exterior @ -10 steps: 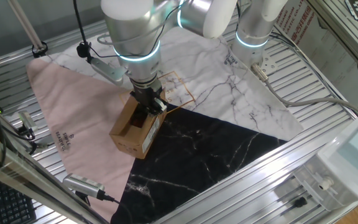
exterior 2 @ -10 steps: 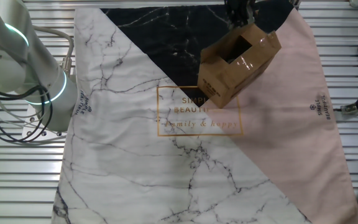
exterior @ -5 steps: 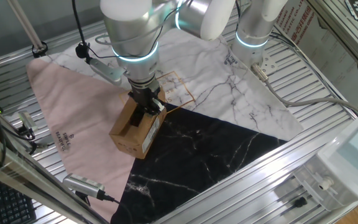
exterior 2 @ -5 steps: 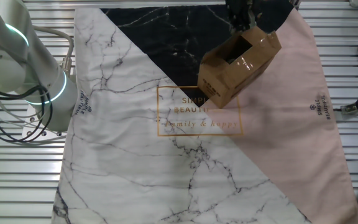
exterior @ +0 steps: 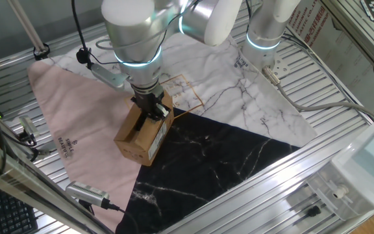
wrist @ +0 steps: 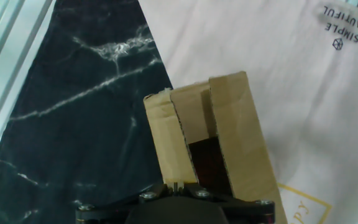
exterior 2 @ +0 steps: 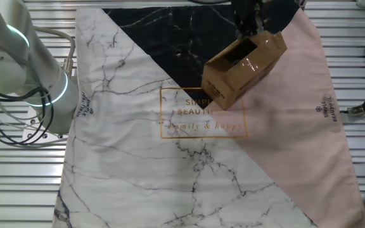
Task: Cover the box
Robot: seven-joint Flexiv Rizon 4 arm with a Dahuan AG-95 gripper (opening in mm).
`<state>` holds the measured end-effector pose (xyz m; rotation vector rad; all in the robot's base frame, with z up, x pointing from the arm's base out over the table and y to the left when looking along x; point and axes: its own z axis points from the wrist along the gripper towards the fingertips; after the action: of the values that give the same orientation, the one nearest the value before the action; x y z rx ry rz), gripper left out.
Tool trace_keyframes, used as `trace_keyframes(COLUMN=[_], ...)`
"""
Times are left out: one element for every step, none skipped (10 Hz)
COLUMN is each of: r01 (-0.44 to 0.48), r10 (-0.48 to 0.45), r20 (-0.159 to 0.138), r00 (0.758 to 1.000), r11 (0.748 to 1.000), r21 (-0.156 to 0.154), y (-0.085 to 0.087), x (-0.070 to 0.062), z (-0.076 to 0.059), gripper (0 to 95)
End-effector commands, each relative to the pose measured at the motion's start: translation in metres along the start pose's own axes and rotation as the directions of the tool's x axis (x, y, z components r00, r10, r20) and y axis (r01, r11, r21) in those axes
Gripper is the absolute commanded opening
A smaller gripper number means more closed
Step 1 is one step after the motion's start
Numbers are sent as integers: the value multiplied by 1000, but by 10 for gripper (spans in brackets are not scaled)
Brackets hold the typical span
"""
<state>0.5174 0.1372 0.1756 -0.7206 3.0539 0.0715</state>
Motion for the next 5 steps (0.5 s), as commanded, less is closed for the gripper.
trace_keyframes(r01=[5, 14, 19, 20, 20], r10=[-5, -14, -19, -20, -20], r20=[-13, -13, -10, -5, -3], r00=[1000, 1000, 1000, 1000, 1000], r11=[1000, 1000, 1000, 1000, 1000], r21=[-5, -6, -6, -7, -6], y=[-4, -10, -13, -15, -17], x=[-4, -6, -5, -5, -4], z=[-4, -6, -5, -3, -1], gripper=[0, 0, 0, 0, 0])
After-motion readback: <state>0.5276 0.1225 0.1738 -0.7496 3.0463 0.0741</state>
